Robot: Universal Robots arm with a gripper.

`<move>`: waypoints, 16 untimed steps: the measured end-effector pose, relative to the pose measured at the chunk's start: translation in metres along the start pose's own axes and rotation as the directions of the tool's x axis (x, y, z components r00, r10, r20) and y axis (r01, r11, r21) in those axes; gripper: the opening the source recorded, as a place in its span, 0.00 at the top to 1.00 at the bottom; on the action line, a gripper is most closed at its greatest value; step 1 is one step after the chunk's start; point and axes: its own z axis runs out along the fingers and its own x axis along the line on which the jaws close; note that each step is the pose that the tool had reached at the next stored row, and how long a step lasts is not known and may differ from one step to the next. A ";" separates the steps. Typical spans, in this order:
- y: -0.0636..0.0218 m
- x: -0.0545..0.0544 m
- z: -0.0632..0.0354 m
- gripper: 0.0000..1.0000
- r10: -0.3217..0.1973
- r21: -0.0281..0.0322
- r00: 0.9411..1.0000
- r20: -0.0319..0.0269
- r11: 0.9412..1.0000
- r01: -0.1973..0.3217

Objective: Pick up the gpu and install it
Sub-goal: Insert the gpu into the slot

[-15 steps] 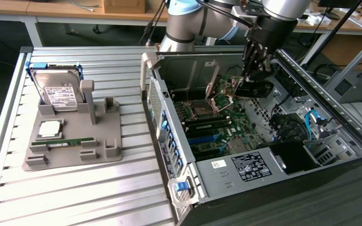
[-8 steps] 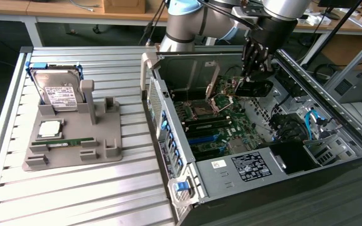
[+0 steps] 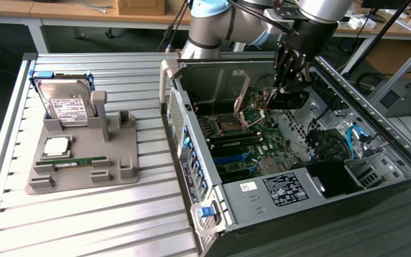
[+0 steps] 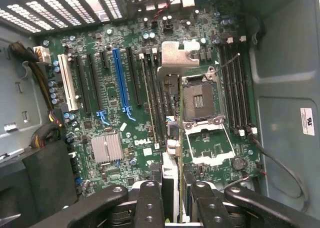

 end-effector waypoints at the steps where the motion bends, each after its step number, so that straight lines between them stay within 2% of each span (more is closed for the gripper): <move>1: 0.0000 0.000 0.0000 0.73 -0.007 0.000 1.000 0.000 1.000 0.007; 9: 0.0000 0.000 0.0000 0.73 -0.064 -0.001 0.998 0.001 0.998 0.064; 16: 0.0000 0.000 0.0000 0.73 -0.116 -0.002 0.993 0.002 0.993 0.116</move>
